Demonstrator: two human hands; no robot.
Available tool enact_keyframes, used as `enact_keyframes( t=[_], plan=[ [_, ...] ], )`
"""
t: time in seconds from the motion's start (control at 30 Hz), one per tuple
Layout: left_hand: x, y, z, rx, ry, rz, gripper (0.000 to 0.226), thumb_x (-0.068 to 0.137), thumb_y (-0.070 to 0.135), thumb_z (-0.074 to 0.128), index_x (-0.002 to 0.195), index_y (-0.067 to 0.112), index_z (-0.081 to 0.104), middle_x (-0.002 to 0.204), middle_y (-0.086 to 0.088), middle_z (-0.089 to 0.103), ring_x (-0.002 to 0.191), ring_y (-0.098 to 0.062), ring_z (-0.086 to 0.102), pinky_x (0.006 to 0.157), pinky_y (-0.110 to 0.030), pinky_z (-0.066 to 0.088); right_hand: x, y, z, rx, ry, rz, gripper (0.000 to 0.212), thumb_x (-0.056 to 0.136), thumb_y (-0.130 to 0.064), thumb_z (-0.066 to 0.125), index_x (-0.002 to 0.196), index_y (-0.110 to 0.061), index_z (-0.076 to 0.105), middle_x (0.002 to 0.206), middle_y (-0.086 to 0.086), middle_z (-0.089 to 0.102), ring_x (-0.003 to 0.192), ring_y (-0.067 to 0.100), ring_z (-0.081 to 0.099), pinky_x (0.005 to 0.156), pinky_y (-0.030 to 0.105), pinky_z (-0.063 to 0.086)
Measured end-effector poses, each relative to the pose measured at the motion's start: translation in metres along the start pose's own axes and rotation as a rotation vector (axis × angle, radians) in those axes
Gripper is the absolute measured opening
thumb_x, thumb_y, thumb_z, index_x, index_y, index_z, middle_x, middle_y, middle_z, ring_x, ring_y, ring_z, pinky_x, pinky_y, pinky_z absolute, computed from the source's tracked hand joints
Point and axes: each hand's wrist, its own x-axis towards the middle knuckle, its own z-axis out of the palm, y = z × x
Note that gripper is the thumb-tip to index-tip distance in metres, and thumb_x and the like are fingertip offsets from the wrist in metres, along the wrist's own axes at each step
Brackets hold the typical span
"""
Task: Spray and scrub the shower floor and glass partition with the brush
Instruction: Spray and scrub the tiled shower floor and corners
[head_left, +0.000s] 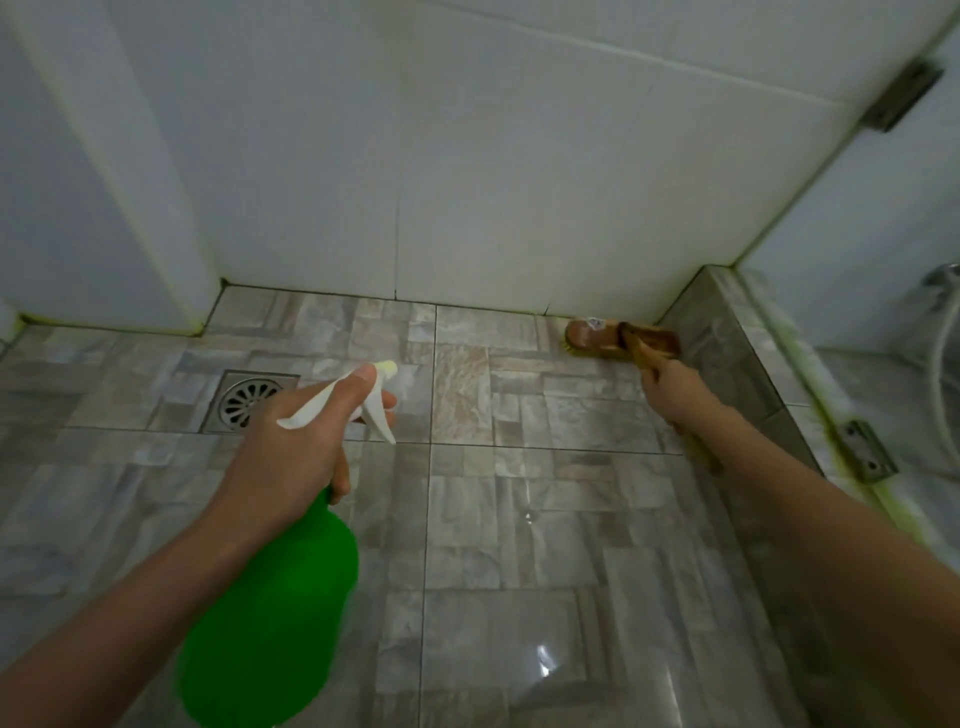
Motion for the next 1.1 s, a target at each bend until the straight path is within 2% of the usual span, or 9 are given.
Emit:
enact_keyframes(
  t=[0.17, 0.33, 0.5, 0.67, 0.77, 0.83, 0.97, 1.03, 1.1],
  plan=[
    [-0.012, -0.002, -0.008, 0.008, 0.000, -0.029, 0.050, 0.074, 0.081, 0.045, 0.085, 0.046, 0.079, 0.097, -0.032, 0.073, 0.037, -0.020, 0.050, 0.044, -0.030, 0.045, -0.107, 0.018, 0.028, 0.099, 0.005, -0.020, 0.053, 0.098, -0.015, 0.042, 0.148, -0.028, 0.030, 0.080, 0.021, 0.064, 0.061, 0.031, 0.058, 0.056, 0.033, 0.046],
    [-0.022, -0.005, -0.014, 0.030, 0.025, -0.041, 0.049, 0.075, 0.080, 0.047, 0.083, 0.045, 0.079, 0.098, -0.032, 0.073, 0.039, -0.026, 0.052, 0.046, -0.032, 0.047, 0.002, -0.024, -0.004, -0.034, 0.013, -0.042, 0.053, 0.101, -0.014, 0.035, 0.151, -0.025, 0.023, 0.123, 0.028, 0.056, 0.094, 0.041, 0.060, 0.082, 0.042, 0.049],
    [-0.030, -0.012, -0.033, 0.038, 0.089, -0.082, 0.040, 0.096, 0.063, 0.050, 0.083, 0.039, 0.081, 0.098, -0.033, 0.071, 0.040, -0.023, 0.052, 0.045, -0.030, 0.046, -0.072, -0.004, 0.002, -0.069, -0.084, -0.120, 0.050, 0.098, -0.015, 0.042, 0.146, -0.027, 0.034, 0.113, 0.020, 0.062, 0.091, 0.036, 0.061, 0.074, 0.031, 0.045],
    [-0.033, -0.015, -0.047, 0.017, 0.177, -0.106, 0.043, 0.100, 0.048, 0.049, 0.071, 0.039, 0.080, 0.081, 0.021, 0.077, 0.032, -0.015, 0.048, 0.039, -0.022, 0.043, -0.088, -0.045, 0.028, -0.163, -0.127, -0.298, 0.049, 0.098, -0.026, 0.040, 0.145, -0.039, 0.031, 0.100, 0.013, 0.064, 0.082, 0.029, 0.062, 0.078, 0.040, 0.054],
    [-0.033, -0.016, -0.051, 0.032, 0.199, -0.099, 0.048, 0.102, 0.044, 0.049, 0.063, 0.048, 0.077, 0.070, 0.031, 0.072, 0.030, -0.012, 0.046, 0.040, -0.019, 0.042, -0.029, -0.100, 0.023, -0.154, -0.120, -0.311, 0.048, 0.100, -0.026, 0.034, 0.147, -0.035, 0.028, 0.108, 0.018, 0.061, 0.088, 0.036, 0.064, 0.065, 0.036, 0.054],
    [-0.034, -0.021, -0.056, 0.031, 0.200, -0.082, 0.046, 0.102, 0.045, 0.049, 0.066, 0.047, 0.078, 0.078, 0.027, 0.075, 0.032, -0.015, 0.048, 0.039, -0.018, 0.042, -0.018, -0.109, 0.017, -0.153, -0.131, -0.314, 0.048, 0.101, -0.027, 0.032, 0.146, -0.042, 0.025, 0.099, 0.018, 0.060, 0.073, 0.035, 0.064, 0.046, 0.030, 0.048],
    [-0.040, -0.029, -0.069, 0.003, 0.193, -0.075, 0.034, 0.094, 0.066, 0.052, 0.091, 0.045, 0.080, 0.093, -0.008, 0.079, 0.051, -0.039, 0.058, 0.047, -0.026, 0.046, -0.091, -0.077, 0.023, -0.223, -0.172, -0.339, 0.045, 0.099, -0.025, 0.039, 0.143, -0.033, 0.036, 0.105, 0.012, 0.066, 0.088, 0.027, 0.064, 0.077, 0.034, 0.050],
    [-0.042, -0.033, -0.078, 0.008, 0.198, -0.086, 0.040, 0.087, 0.072, 0.051, 0.095, 0.045, 0.079, 0.093, -0.017, 0.078, 0.044, -0.029, 0.055, 0.049, -0.025, 0.046, -0.116, -0.090, 0.032, -0.206, -0.256, -0.348, 0.044, 0.100, -0.027, 0.037, 0.144, -0.034, 0.033, 0.099, 0.012, 0.067, 0.081, 0.025, 0.064, 0.077, 0.038, 0.053],
    [-0.040, -0.036, -0.083, 0.023, 0.226, -0.087, 0.045, 0.095, 0.064, 0.051, 0.089, 0.031, 0.081, 0.101, -0.006, 0.079, 0.038, -0.019, 0.052, 0.046, -0.020, 0.045, -0.105, -0.132, 0.041, -0.172, -0.249, -0.420, 0.046, 0.100, -0.026, 0.035, 0.145, -0.035, 0.030, 0.090, 0.014, 0.065, 0.071, 0.027, 0.063, 0.066, 0.040, 0.055]
  ],
)
